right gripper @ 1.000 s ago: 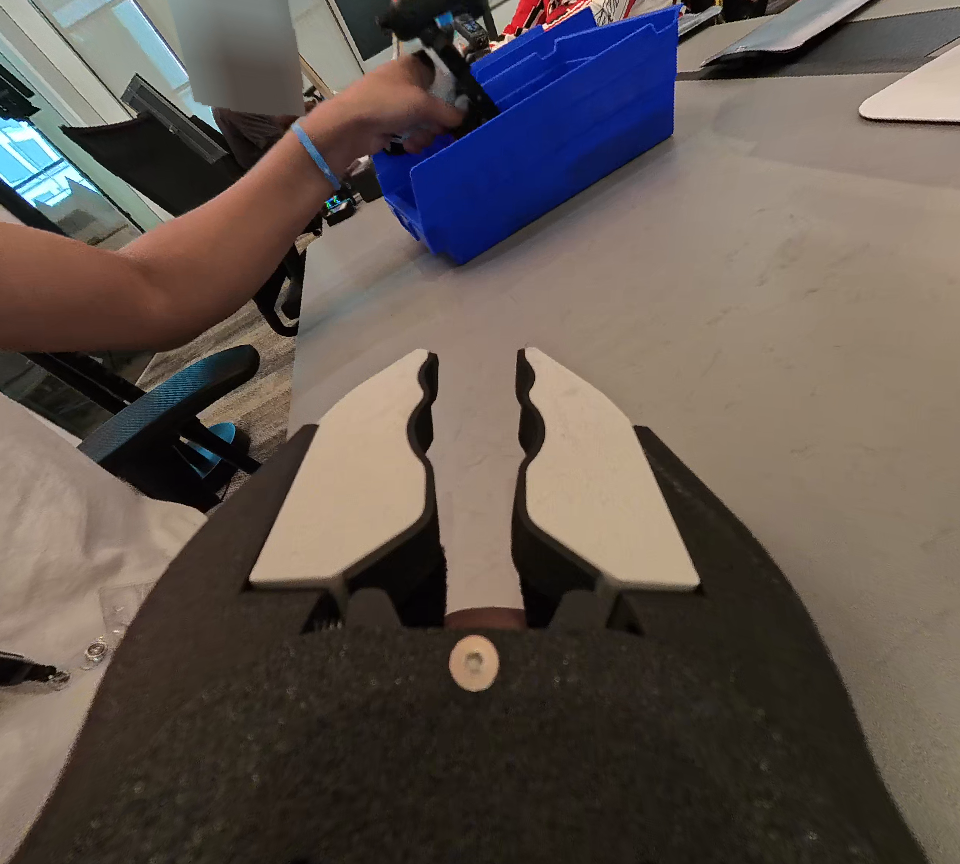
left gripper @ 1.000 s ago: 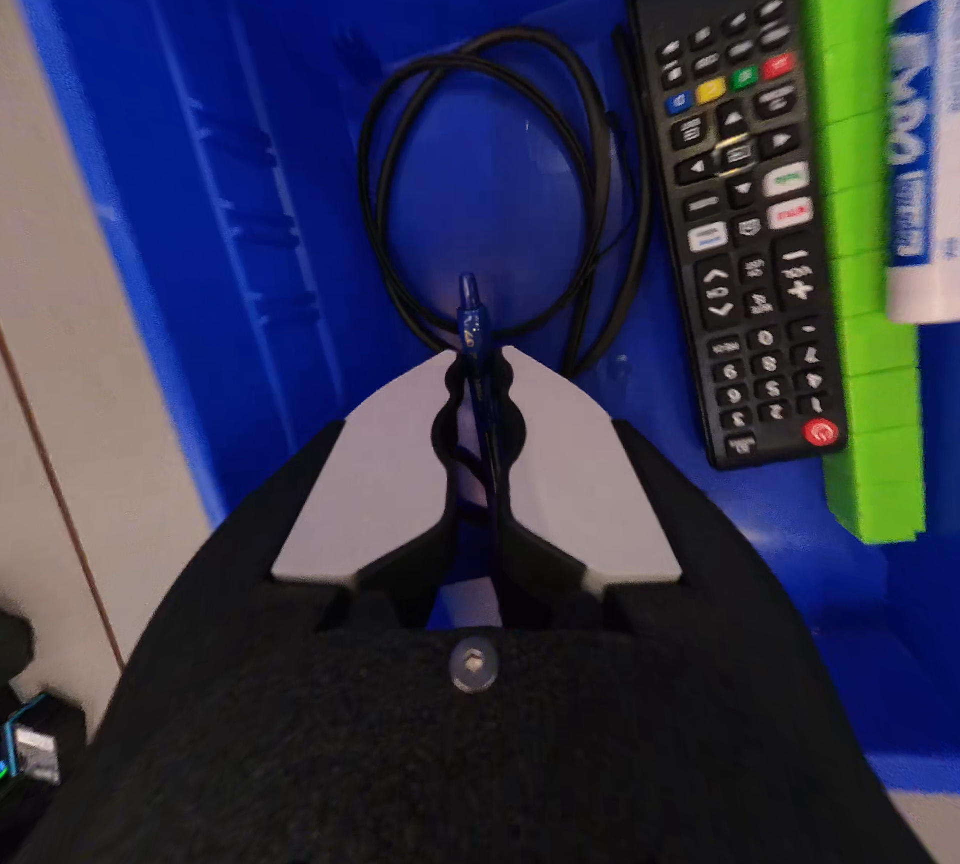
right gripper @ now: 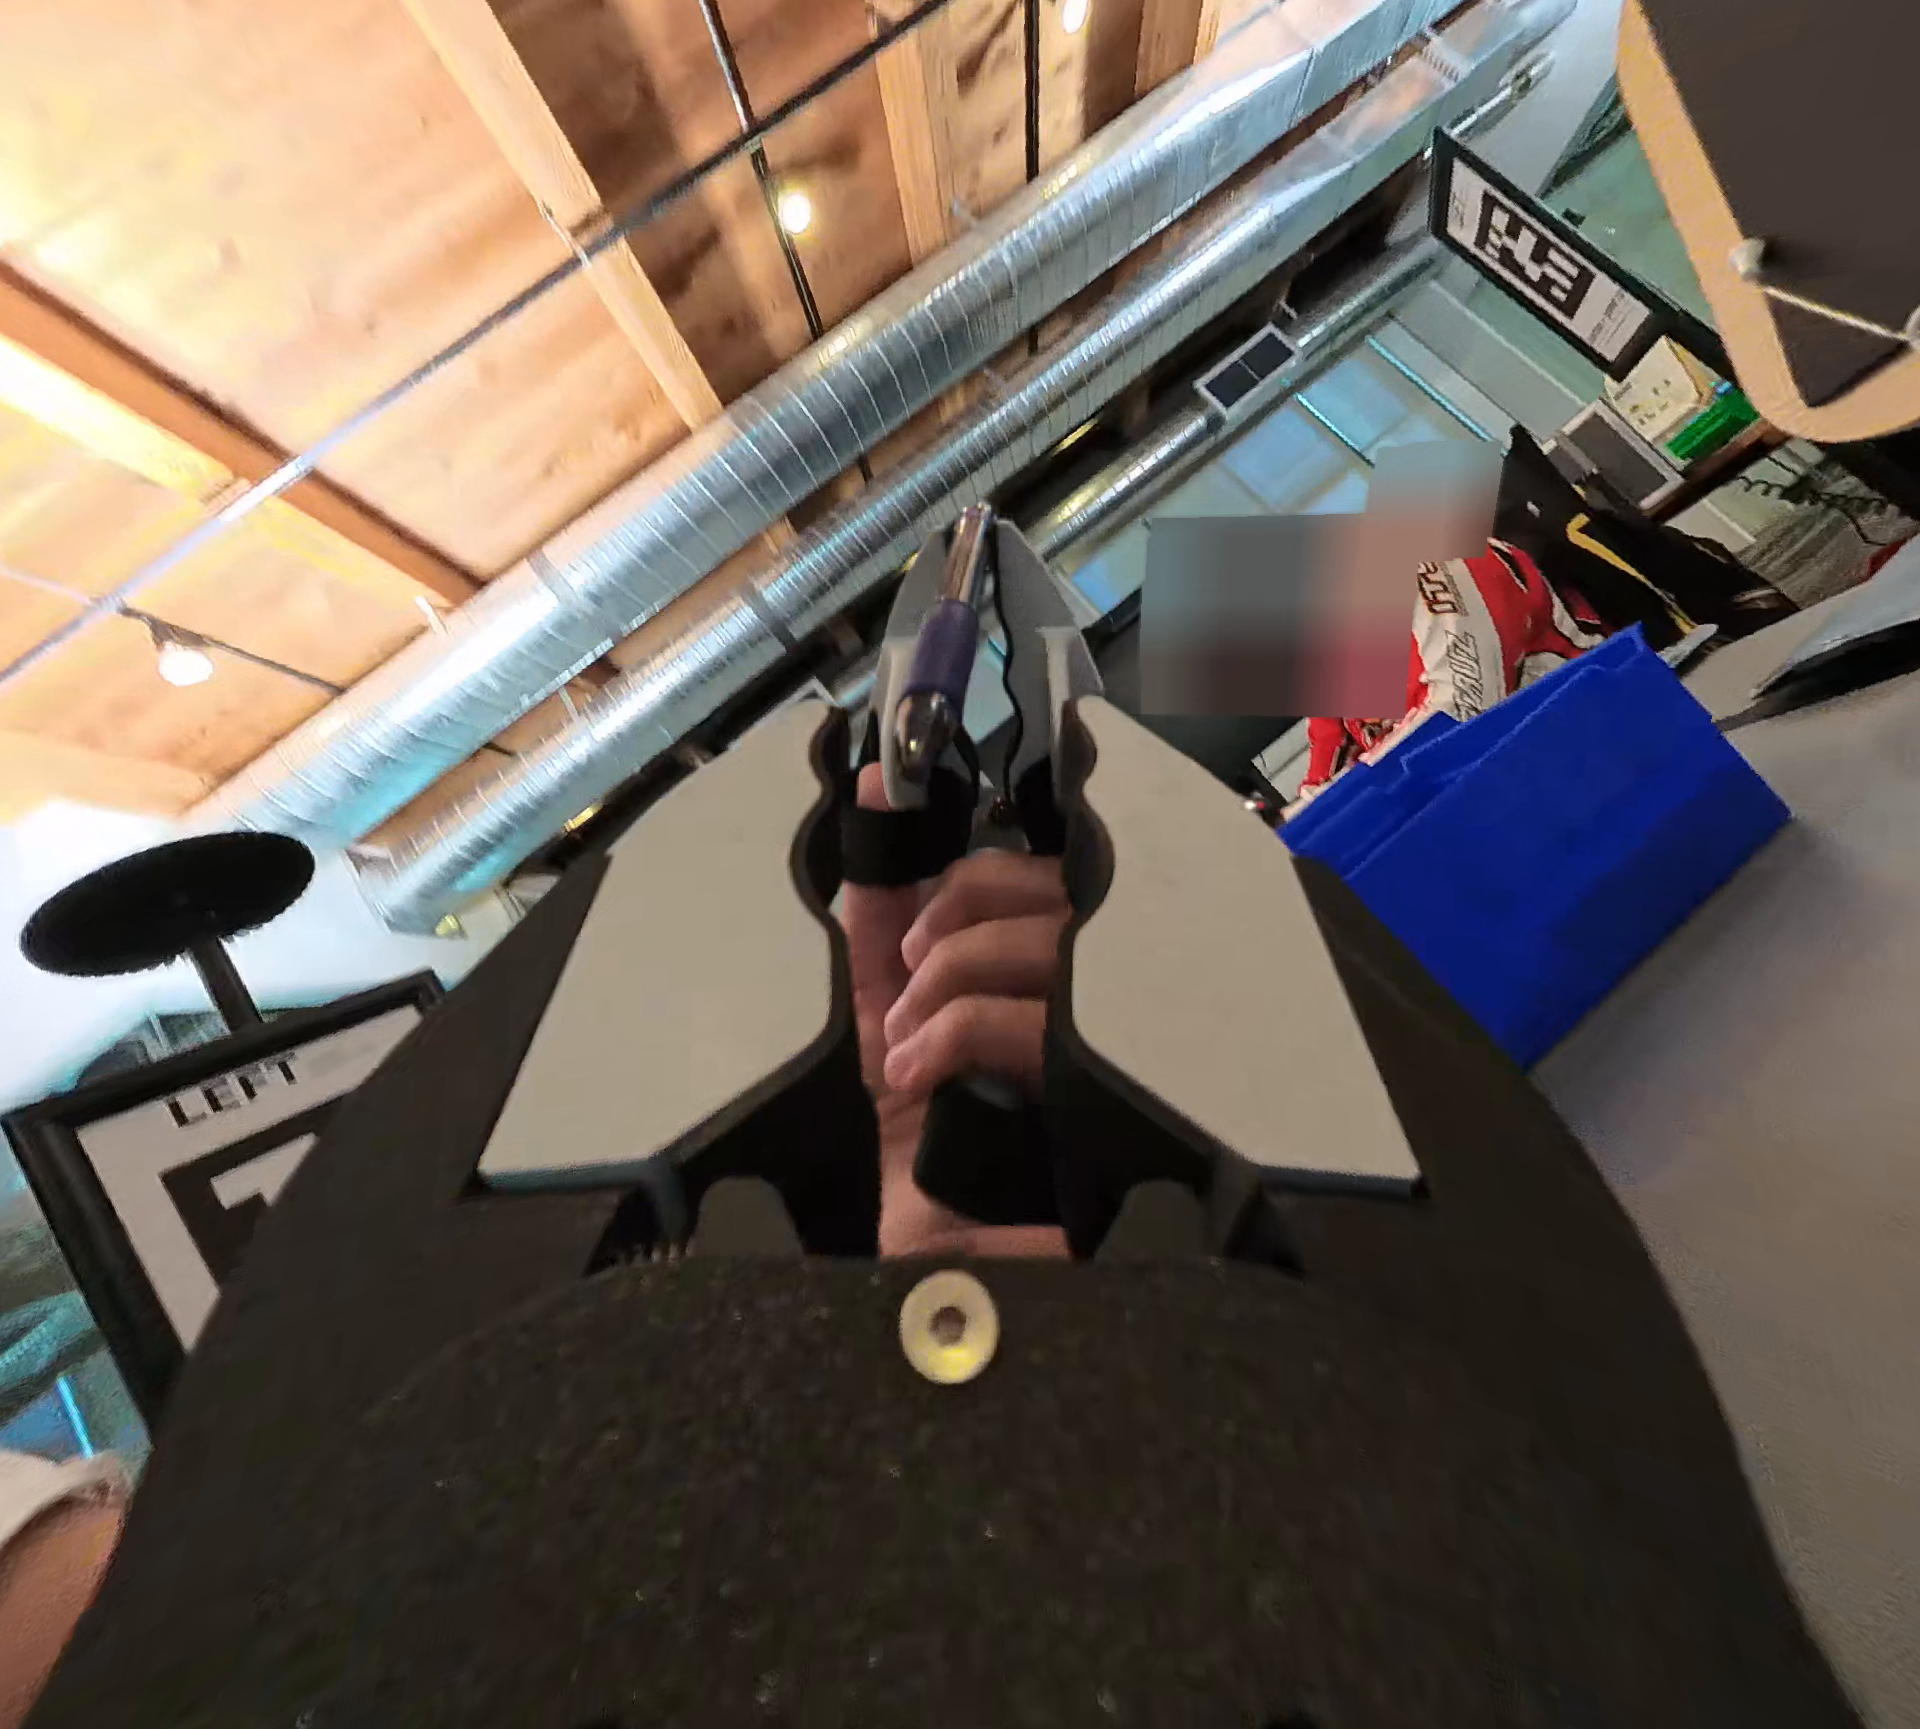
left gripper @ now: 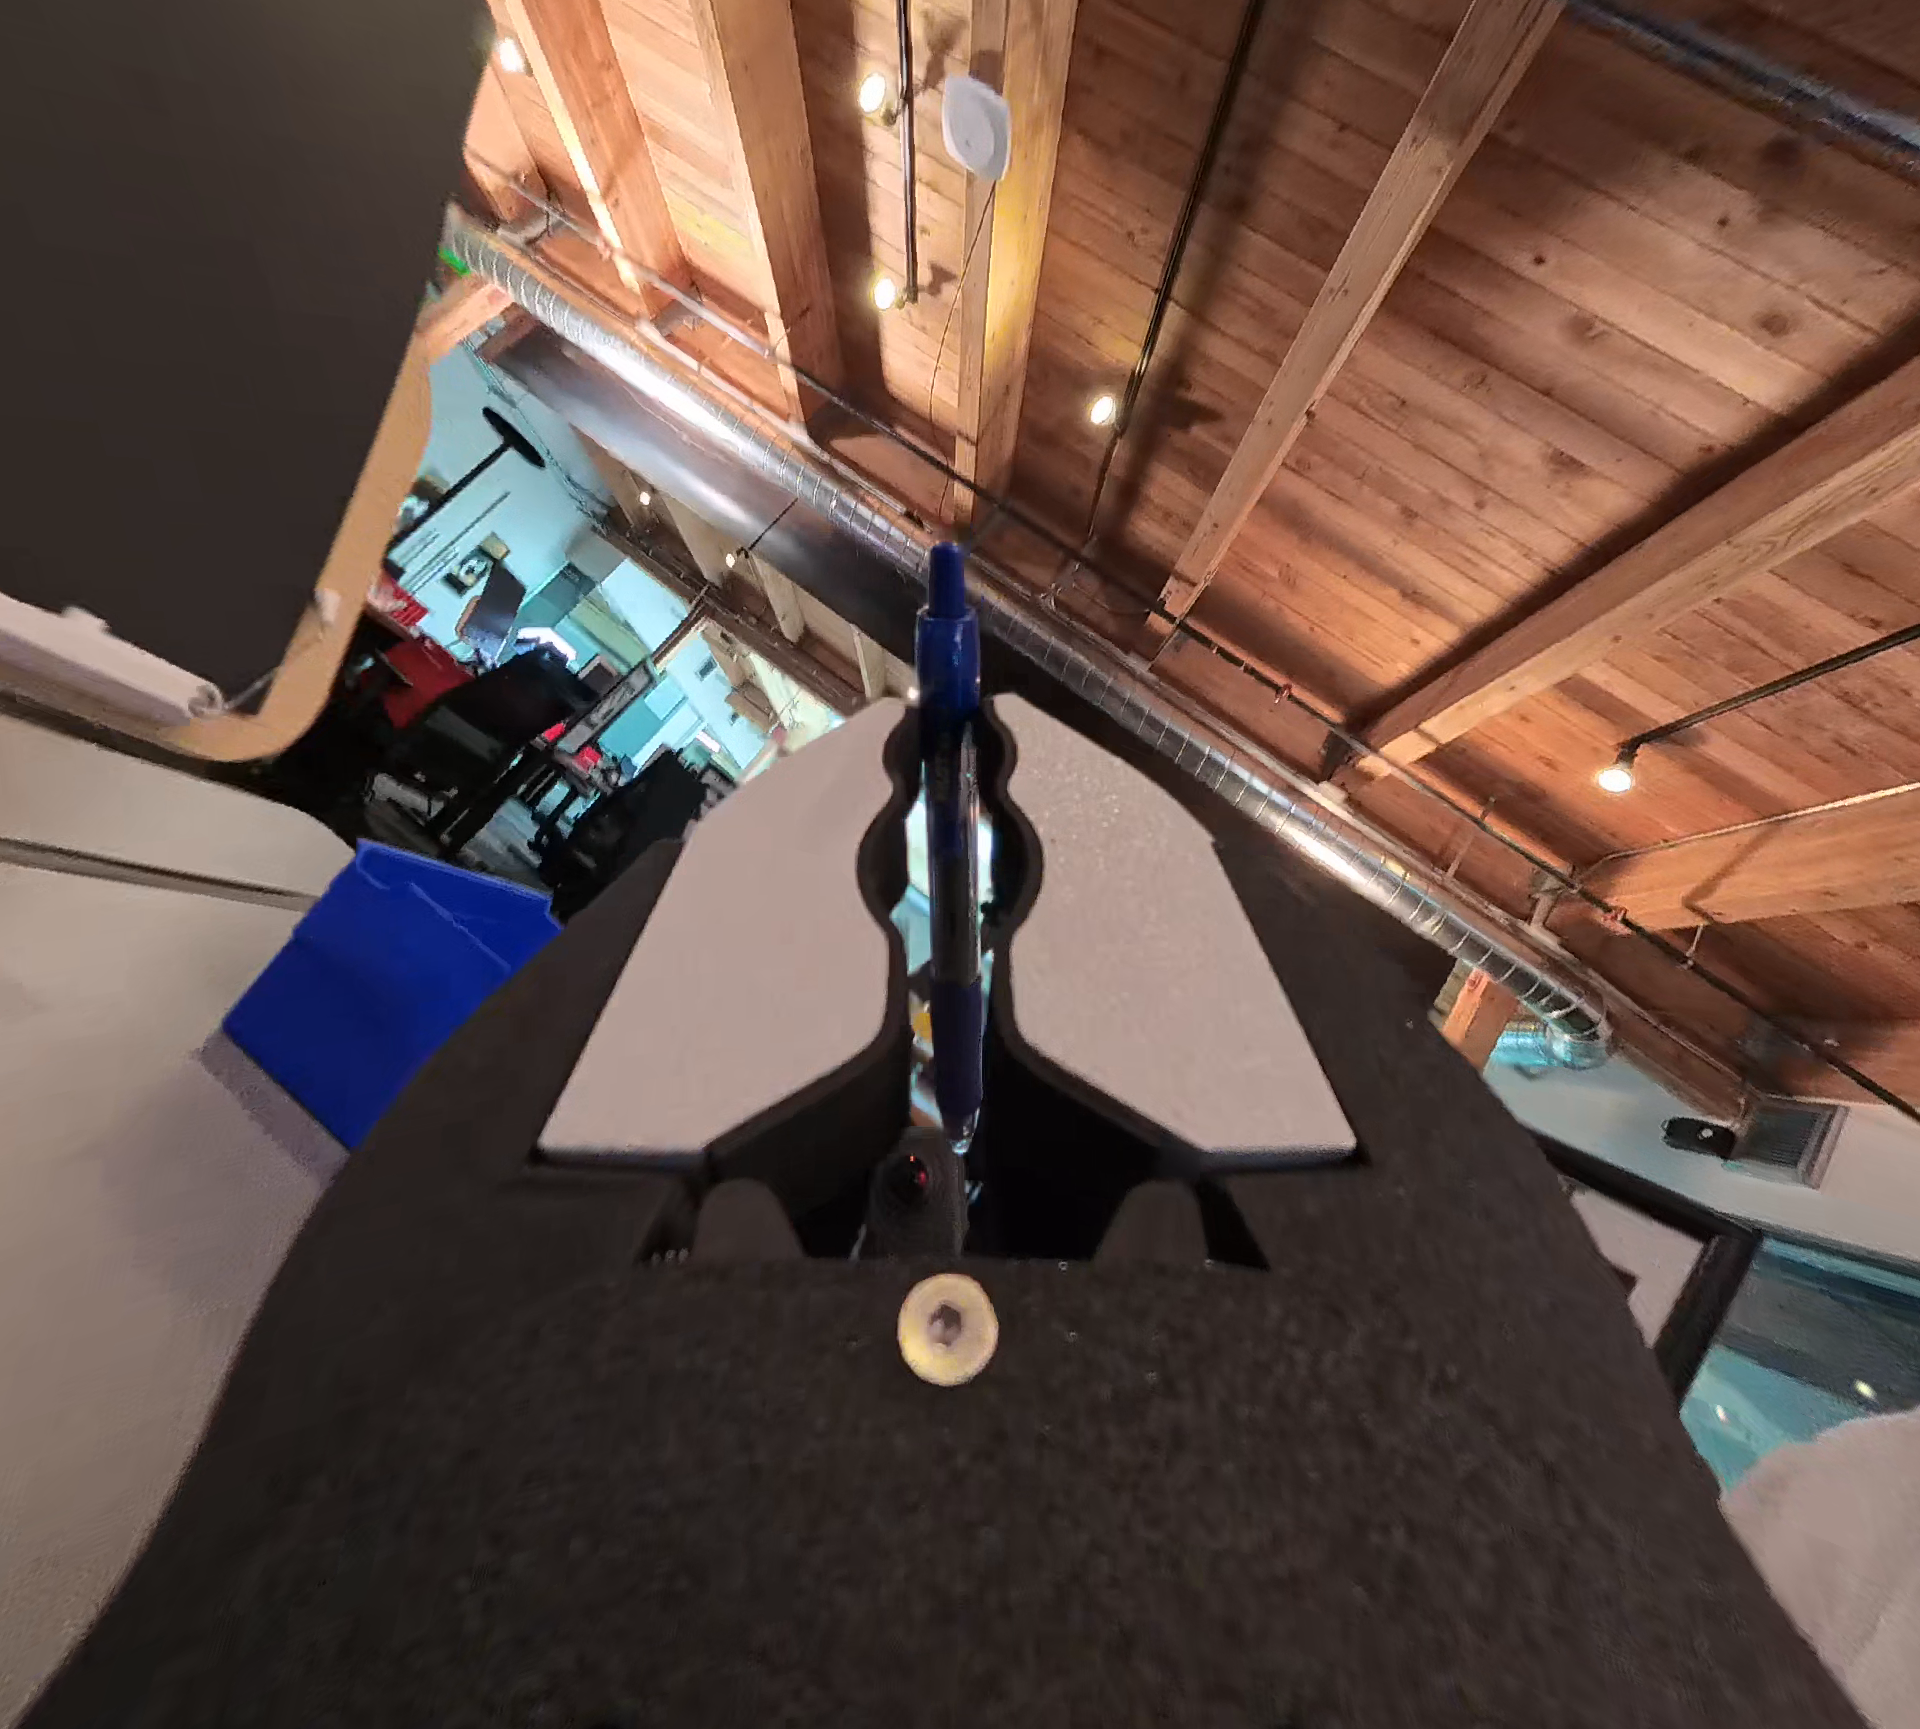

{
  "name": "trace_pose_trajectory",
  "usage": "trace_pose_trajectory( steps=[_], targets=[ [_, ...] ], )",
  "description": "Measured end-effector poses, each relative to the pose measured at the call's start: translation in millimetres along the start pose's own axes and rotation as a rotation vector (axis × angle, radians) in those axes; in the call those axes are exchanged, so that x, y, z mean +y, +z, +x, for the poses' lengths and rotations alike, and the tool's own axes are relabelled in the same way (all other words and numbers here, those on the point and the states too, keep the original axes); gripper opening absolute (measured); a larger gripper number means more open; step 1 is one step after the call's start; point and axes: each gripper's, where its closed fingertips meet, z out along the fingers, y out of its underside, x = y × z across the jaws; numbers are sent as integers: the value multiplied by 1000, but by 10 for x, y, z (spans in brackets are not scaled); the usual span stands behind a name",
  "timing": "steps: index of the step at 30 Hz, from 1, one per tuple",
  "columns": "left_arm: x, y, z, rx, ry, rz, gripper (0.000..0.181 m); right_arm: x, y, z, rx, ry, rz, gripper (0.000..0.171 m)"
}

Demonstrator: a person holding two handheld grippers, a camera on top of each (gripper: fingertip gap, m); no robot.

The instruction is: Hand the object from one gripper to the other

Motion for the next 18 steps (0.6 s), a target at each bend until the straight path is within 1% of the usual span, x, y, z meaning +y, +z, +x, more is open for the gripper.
trace_pose_trajectory(
  steps=[3,7,10,12,14,16,17,18],
  targets=[
    [165,71,11,-9,21,-48,10,-89,-24,15,4,11,33,34],
    [272,63,-47,-30,29,-76,10,-86,-88,39,6,-13,9,11],
    [309,32,-111,-45,23,-80,10,-111,-130,95,19,5,18,10],
    [315,10,-121,-43,26,-84,10,-96,-146,113,9,0,-10,11],
    [343,-23,-120,-42,38,-130,10,-88,-176,123,-3,6,-39,10],
    [375,-108,-110,-64,118,-209,10,-75,-214,126,-10,2,-76,10],
    [374,-178,-136,-109,195,-248,14,-73,-238,147,3,-14,-93,10],
    [375,-269,-205,-186,284,-303,27,-76,-264,163,12,-32,-110,10]
  ],
)
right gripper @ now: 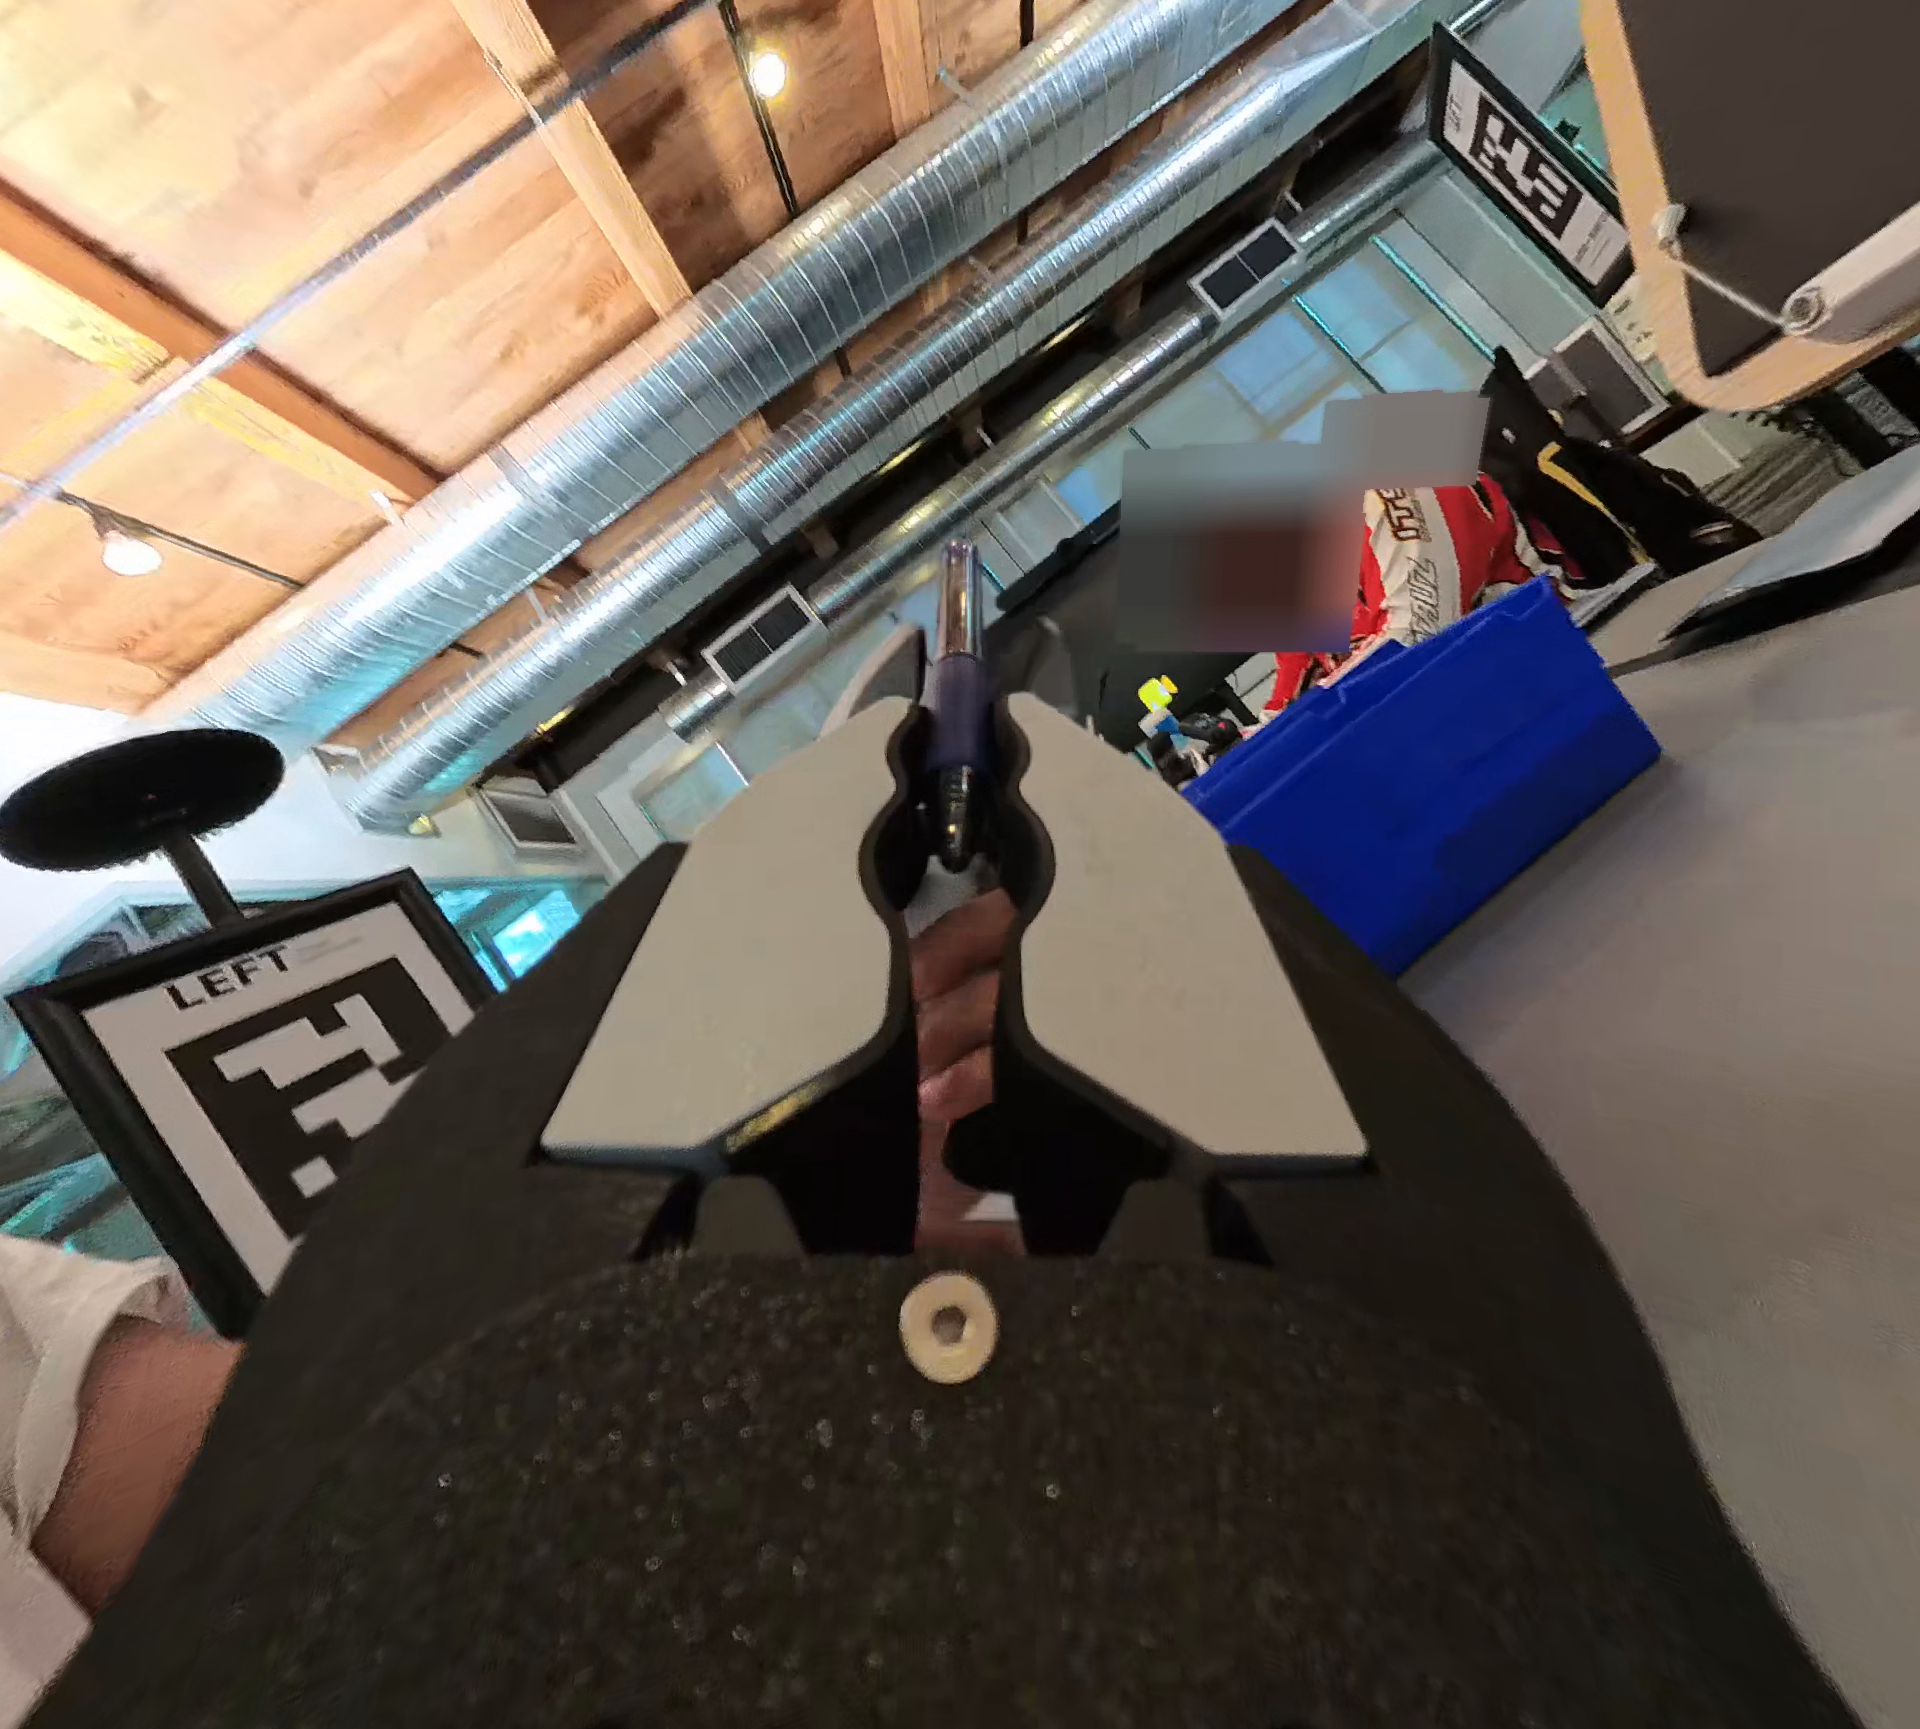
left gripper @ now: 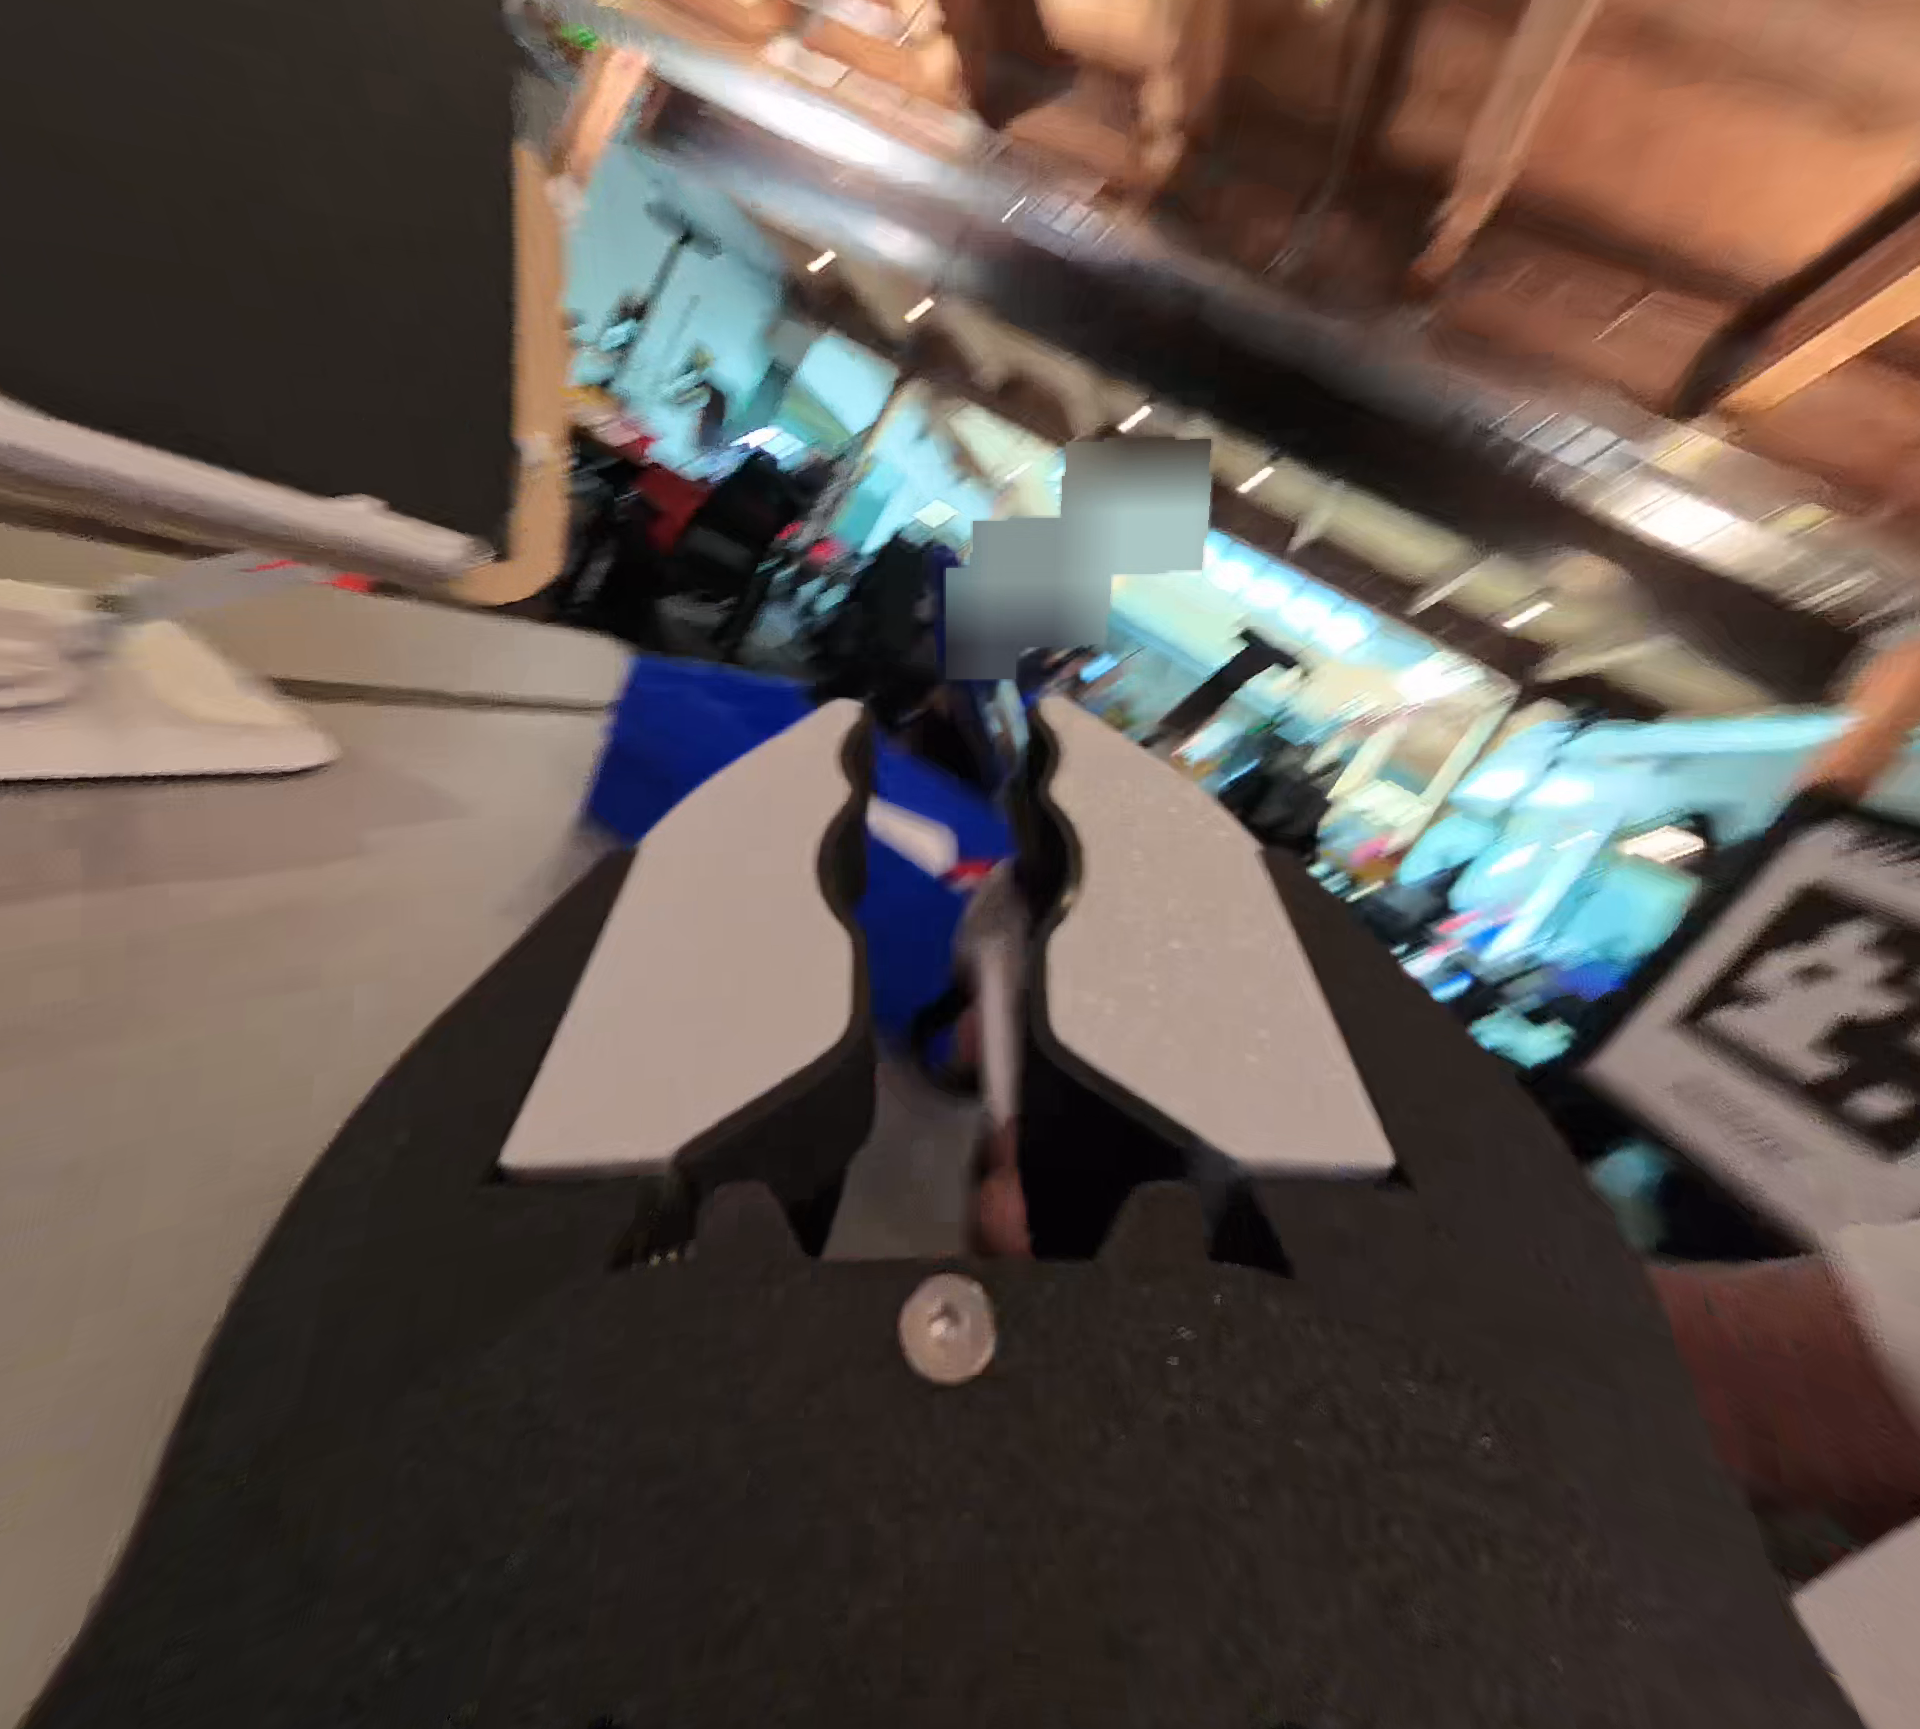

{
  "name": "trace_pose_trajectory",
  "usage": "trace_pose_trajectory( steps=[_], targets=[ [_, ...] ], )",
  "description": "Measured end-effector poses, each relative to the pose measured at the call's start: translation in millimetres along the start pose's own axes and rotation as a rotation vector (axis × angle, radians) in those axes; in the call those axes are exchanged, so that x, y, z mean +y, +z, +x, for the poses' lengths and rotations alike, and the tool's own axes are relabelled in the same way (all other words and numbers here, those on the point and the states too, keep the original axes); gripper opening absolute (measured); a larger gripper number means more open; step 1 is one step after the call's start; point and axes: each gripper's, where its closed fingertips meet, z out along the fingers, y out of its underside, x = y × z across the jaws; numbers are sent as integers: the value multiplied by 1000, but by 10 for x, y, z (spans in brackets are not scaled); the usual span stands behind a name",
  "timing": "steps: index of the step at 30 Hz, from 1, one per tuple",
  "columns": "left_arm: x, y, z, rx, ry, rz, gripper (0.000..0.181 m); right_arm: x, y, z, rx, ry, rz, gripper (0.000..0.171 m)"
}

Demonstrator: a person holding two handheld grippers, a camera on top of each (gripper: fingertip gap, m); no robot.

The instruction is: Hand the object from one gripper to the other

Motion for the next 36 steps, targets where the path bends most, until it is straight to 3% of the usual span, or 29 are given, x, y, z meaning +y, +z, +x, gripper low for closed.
trace_pose_trajectory(
  steps=[1,4,7,11,14,16,20,25,29,36],
  targets=[
    [59,-82,-87,-88,96,-78,44,-8,-27,14,5,-9,-10,10],
    [101,-353,-280,-311,485,-291,69,-13,-78,64,20,-4,-52,11],
    [117,-467,-170,-287,782,-507,66,32,-93,88,24,40,-131,11],
    [265,-549,31,-112,1004,-820,67,170,-116,211,105,13,-286,11],
    [273,-541,-58,-111,1250,-995,62,310,-129,302,178,-77,-417,11],
    [342,-526,-168,-100,1393,-1127,45,396,-145,361,229,-135,-485,11],
    [597,-528,-473,-126,1478,-1405,46,495,-173,437,287,-168,-535,11],
    [786,-463,-704,-143,1526,-1488,43,518,-179,413,274,-180,-546,11],
    [832,-426,-778,-140,1604,-1486,13,507,-195,425,278,-188,-551,11],
    [778,-344,-781,-204,1561,-1408,12,396,-155,391,237,-249,-482,16]
  ],
)
